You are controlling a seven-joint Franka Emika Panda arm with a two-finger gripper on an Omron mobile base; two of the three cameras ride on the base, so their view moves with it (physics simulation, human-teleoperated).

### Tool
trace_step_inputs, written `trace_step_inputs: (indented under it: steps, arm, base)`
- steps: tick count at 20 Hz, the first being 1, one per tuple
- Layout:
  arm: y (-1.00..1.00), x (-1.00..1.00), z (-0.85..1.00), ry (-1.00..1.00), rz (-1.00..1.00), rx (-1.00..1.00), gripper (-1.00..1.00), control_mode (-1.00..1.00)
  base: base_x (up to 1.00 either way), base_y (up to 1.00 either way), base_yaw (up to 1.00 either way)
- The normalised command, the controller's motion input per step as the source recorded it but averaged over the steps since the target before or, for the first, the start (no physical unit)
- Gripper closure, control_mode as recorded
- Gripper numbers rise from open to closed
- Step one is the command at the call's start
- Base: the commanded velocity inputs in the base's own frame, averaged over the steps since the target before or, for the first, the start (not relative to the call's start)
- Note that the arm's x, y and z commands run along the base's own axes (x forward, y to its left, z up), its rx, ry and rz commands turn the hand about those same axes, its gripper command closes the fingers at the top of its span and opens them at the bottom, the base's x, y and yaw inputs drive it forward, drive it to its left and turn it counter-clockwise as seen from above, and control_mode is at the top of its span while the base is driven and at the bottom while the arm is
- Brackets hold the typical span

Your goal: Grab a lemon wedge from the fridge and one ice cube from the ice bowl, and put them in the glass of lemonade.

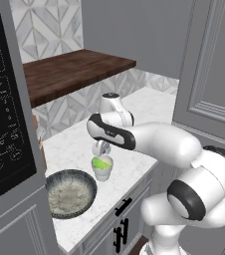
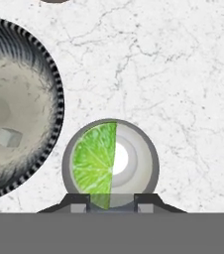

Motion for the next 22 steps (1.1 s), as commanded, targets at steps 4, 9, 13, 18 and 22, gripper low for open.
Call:
trace_step_inputs:
  steps: [4, 9, 13, 18, 22]
  arm:
    - [0.0, 0.0, -0.02, 0.0, 0.0, 0.0, 1.0, -1.0]
    - [0.0, 0.0, -0.09, 0.0, 0.0, 0.0, 1.0, -1.0]
    - [0.0, -0.04, -0.21, 0.0, 0.0, 0.0, 1.0, -1.0]
    - [0.0, 0.0, -0.19, 0.0, 0.0, 0.0, 1.0, -1.0]
    - [0.0, 0.0, -0.07, 0.0, 0.0, 0.0, 1.0, -1.0]
  base:
    - [0.0, 0.0, 0.0]
    - [0.0, 0.0, 0.0]
    - [0.0, 0.0, 0.0]
    - [0.0, 0.0, 0.0]
    - [0.0, 0.0, 0.0]
